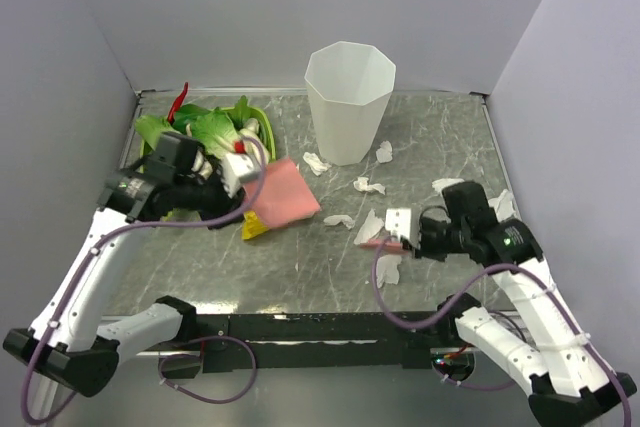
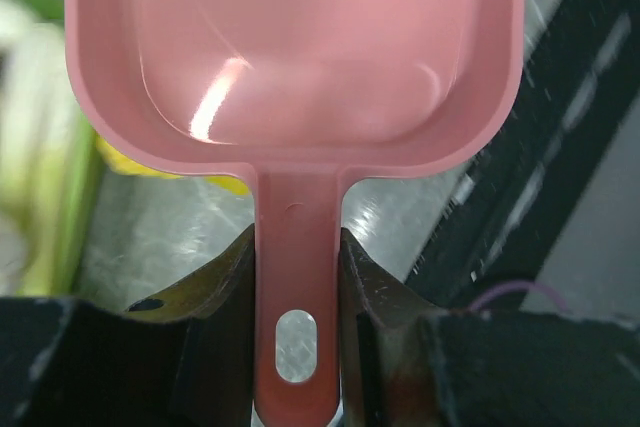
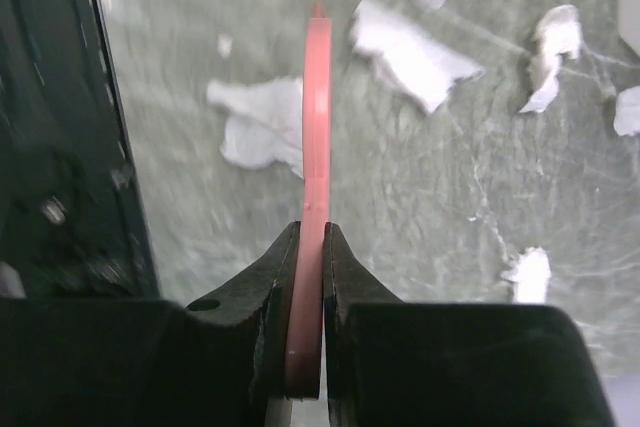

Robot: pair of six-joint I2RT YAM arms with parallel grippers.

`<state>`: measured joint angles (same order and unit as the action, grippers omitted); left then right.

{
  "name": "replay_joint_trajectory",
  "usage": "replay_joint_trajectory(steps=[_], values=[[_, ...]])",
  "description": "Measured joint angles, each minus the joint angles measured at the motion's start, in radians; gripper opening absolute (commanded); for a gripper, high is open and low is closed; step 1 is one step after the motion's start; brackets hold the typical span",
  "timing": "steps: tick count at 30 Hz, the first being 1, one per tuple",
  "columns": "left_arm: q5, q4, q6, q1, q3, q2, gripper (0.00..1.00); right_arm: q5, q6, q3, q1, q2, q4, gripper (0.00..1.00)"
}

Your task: Sweep away the paper scraps from the table

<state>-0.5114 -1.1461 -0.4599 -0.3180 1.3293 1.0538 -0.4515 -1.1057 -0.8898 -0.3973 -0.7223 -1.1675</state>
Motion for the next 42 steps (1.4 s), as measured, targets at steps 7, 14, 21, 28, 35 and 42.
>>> replay_joint_trajectory(steps=[7,14,21,28,35,42], values=[[0.096,-0.056,-0.092,-0.284,-0.098,0.039,0.01,-0.069,0.375,-0.132,0.014,-0.180,0.181,0.00],[0.211,-0.008,-0.096,-0.459,-0.159,0.140,0.01,0.082,0.671,-0.156,0.016,-0.315,0.364,0.00],[0.313,0.158,0.027,-0.527,-0.268,0.266,0.01,0.287,0.818,-0.183,0.016,-0.351,0.448,0.00],[0.341,0.349,0.113,-0.529,-0.426,0.282,0.16,0.314,0.833,-0.247,0.017,-0.362,0.389,0.00],[0.334,0.520,0.122,-0.531,-0.502,0.331,0.33,0.322,0.832,-0.269,0.017,-0.328,0.309,0.00],[0.363,0.590,0.124,-0.532,-0.502,0.397,0.43,0.352,0.820,-0.266,0.017,-0.322,0.291,0.00]])
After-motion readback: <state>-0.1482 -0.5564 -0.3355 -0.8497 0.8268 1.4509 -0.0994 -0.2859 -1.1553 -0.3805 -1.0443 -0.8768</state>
